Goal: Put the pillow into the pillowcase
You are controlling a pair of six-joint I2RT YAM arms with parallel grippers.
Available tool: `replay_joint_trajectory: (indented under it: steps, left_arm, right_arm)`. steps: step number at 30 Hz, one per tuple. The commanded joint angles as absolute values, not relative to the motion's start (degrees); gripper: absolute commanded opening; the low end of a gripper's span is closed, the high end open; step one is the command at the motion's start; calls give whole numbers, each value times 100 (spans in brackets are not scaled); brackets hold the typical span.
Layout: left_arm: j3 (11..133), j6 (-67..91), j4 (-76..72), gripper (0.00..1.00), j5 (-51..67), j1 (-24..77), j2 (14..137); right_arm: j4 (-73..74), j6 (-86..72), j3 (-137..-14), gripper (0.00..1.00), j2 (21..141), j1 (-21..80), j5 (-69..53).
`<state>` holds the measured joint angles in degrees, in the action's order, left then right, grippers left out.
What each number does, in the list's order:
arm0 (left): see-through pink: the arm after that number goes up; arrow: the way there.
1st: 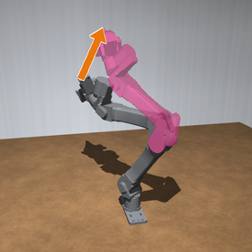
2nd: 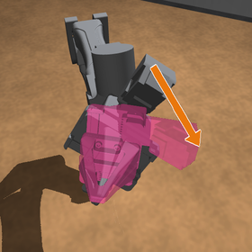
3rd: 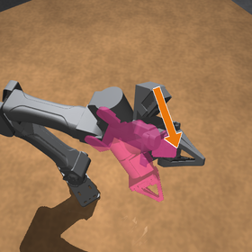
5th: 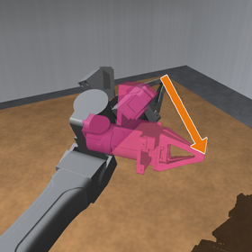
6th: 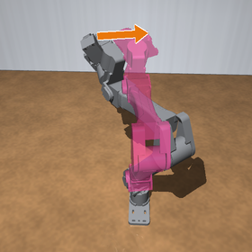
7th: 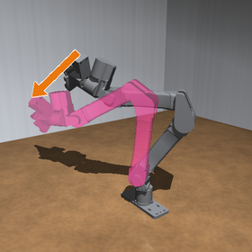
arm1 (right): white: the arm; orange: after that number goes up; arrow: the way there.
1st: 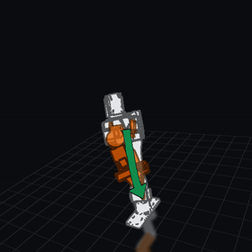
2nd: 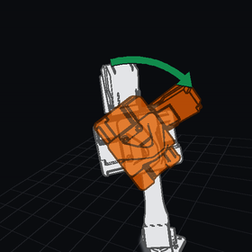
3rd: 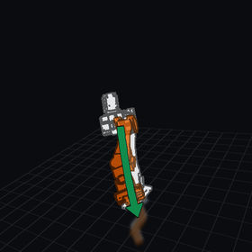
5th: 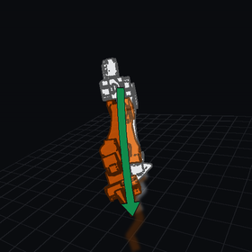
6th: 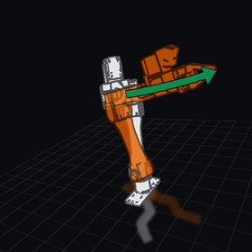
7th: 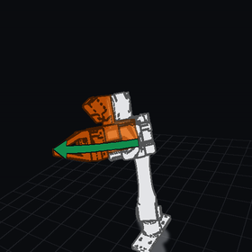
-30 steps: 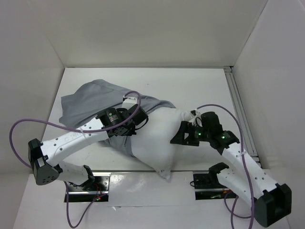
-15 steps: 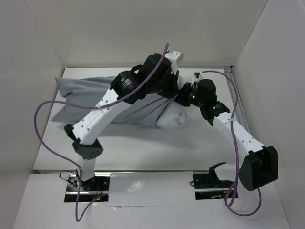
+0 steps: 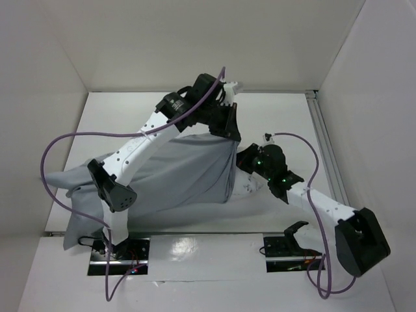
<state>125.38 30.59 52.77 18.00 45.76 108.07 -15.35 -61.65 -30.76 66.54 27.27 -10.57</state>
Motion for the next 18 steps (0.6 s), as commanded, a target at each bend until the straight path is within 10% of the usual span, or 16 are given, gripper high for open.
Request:
replay_joint_trajectory:
  steps: [1, 14, 18]
  left_arm:
    - [13190, 3340, 3920, 0, 2521, 4386, 10975]
    - [14282, 3823, 3437, 0, 3331, 5079, 11866]
    - [13458, 3823, 3358, 0, 2858, 5378, 11271]
  right_arm:
    - [-1996, -6645, -2770, 0, 5688, 2883, -818]
    - [721, -7233, -1873, 0, 1742, 2988, 272]
    - [-356, -7356, -1390, 0, 2351, 2988, 177]
